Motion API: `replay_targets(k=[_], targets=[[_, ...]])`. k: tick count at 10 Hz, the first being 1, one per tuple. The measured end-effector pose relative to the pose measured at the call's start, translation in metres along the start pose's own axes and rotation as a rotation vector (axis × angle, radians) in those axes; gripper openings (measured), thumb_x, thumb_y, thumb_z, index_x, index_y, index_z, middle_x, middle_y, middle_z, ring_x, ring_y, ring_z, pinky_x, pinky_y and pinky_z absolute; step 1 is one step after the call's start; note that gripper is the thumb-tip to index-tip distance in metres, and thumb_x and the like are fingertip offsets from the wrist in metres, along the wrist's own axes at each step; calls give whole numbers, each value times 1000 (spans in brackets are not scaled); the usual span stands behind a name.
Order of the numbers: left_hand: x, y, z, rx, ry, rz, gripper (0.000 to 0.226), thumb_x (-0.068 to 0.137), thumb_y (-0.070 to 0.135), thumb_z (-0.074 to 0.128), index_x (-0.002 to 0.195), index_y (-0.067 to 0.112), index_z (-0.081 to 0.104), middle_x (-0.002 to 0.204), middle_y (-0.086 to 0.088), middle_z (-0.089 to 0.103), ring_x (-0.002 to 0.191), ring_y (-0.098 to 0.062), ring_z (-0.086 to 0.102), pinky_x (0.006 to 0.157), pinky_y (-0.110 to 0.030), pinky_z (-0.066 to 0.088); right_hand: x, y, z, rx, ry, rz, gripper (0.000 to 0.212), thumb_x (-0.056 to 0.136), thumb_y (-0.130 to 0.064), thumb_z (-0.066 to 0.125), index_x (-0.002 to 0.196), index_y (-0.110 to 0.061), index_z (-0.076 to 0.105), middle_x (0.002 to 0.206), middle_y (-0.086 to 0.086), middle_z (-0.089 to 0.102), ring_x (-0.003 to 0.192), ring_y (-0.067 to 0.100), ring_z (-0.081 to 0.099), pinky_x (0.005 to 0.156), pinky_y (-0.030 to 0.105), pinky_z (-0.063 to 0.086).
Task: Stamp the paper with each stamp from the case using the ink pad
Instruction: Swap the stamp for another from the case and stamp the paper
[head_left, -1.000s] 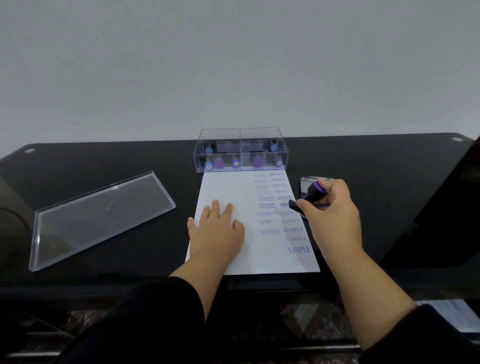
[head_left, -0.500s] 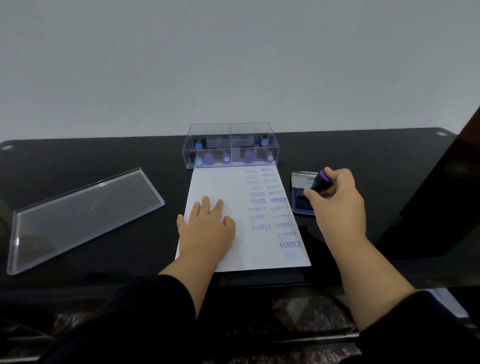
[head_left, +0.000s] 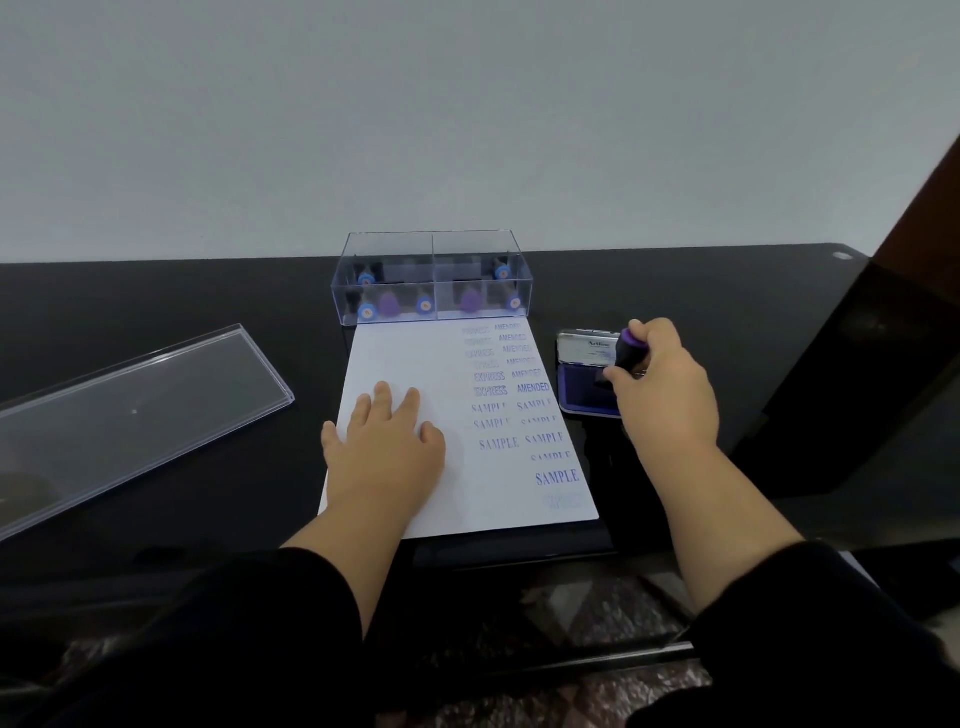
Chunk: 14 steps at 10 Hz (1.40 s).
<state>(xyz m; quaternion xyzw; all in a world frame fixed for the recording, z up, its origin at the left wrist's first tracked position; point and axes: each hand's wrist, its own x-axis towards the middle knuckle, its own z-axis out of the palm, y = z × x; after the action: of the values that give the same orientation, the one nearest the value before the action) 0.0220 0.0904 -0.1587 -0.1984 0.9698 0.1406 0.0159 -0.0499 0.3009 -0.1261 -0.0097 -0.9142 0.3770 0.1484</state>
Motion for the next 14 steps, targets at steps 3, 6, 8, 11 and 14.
replay_targets(k=[3, 6, 8, 11, 14], targets=[[2, 0, 1, -3, 0, 0, 54, 99, 34, 18, 152, 30, 8, 160, 2, -4, 147, -17, -3, 115, -50, -3, -3, 3, 6, -84, -61, -21, 31, 89, -14, 59, 116, -25, 48, 101, 0, 57, 83, 18, 49, 63, 31, 38], [0, 0, 1, -6, 8, -1, 54, 99, 34, 19, 152, 29, 9, 160, 2, -3, 147, -17, -2, 116, -50, -2, -5, 2, 10, -66, -35, -33, 30, 89, -10, 57, 114, -25, 49, 96, -6, 50, 82, 18, 49, 63, 32, 40], [0, 0, 1, 0, 9, -5, 54, 99, 34, 19, 152, 29, 9, 160, 2, -3, 147, -16, -2, 115, -50, -2, -5, 2, 9, -70, -38, -35, 31, 90, -10, 57, 116, -25, 49, 96, -7, 48, 82, 17, 48, 62, 32, 39], [0, 0, 0, 8, 1, -3, 54, 100, 35, 19, 152, 29, 8, 160, 2, -3, 147, -17, -3, 115, -50, -2, -5, 2, 9, -71, -42, -33, 31, 90, -11, 57, 116, -26, 48, 96, -5, 50, 82, 17, 48, 62, 31, 37], [1, 0, 0, 19, -11, -3, 54, 100, 35, 18, 152, 29, 7, 160, 2, -3, 147, -17, -3, 115, -50, -3, -4, 1, 5, -94, -67, -34, 29, 90, -14, 59, 115, -24, 48, 98, -2, 52, 82, 18, 48, 61, 30, 36]])
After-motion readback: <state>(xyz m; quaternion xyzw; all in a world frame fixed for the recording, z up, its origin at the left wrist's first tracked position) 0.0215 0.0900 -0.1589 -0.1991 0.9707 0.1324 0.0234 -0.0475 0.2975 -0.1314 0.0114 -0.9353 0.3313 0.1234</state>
